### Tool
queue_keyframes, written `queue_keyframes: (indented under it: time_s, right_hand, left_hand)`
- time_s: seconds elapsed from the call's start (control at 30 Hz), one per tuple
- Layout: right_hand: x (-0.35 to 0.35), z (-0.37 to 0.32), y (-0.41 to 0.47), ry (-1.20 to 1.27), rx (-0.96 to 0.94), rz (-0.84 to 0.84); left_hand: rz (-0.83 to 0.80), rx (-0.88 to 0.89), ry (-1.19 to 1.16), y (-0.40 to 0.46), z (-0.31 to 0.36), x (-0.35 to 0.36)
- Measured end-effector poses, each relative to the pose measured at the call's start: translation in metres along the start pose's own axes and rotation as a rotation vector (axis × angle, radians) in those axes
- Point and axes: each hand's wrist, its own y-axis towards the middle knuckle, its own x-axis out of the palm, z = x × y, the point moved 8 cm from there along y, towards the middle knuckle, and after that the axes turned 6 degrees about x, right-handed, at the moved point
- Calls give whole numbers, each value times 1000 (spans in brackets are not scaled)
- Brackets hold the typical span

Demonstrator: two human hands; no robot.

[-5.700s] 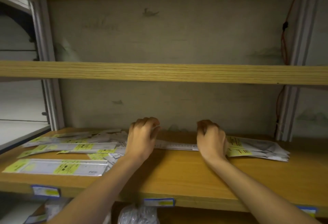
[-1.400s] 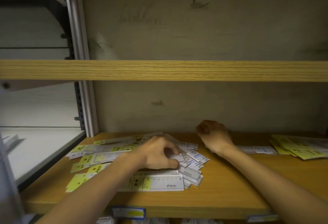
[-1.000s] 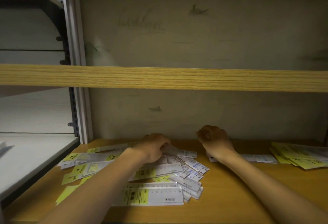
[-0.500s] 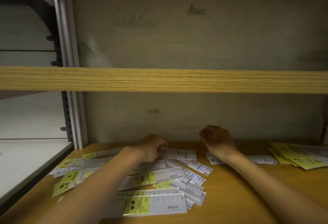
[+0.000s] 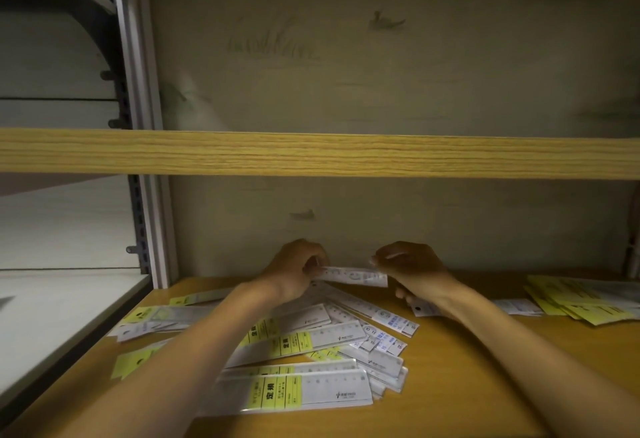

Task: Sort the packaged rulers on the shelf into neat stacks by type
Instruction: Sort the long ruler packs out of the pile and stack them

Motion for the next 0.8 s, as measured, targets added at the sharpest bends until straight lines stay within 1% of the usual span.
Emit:
queue_keyframes:
  time_s: [0.1,0.2,0.27,0.33,0.37,0.4,0.47,0.53,0.67,0.8]
  right_hand:
    - [-1,-6,-1,56,-32,2]
    - [-3,-4,0,45,-56,44]
    - [-8,-1,3,67,-53,115]
    - [-16,6,7,90,-17,184]
    - [-20,10,9,99,9,211]
    - [-25,14,11,109,34,235]
    - [-34,22,15,132,68,268]
    - [-39,26,17,152,76,279]
    - [-39,28,19,154,83,261]
    - [-37,28,20,137,71,239]
  left_hand:
    - [70,-4,-17,-1,0,-8]
    - [104,11,-19,-1,-1,-8]
    - [156,33,72,-2,-1,-10]
    - [203,90,173,-4,8,-12]
    - [191,128,177,-4,12,-9]
    - [144,147,143,-4,15,-5]
    - [-40,107,37,-3,15,14]
    - [-207,86,24,-3,15,34]
    - [-364,85,17,0,25,60]
    - [-470,149,97,3,37,79]
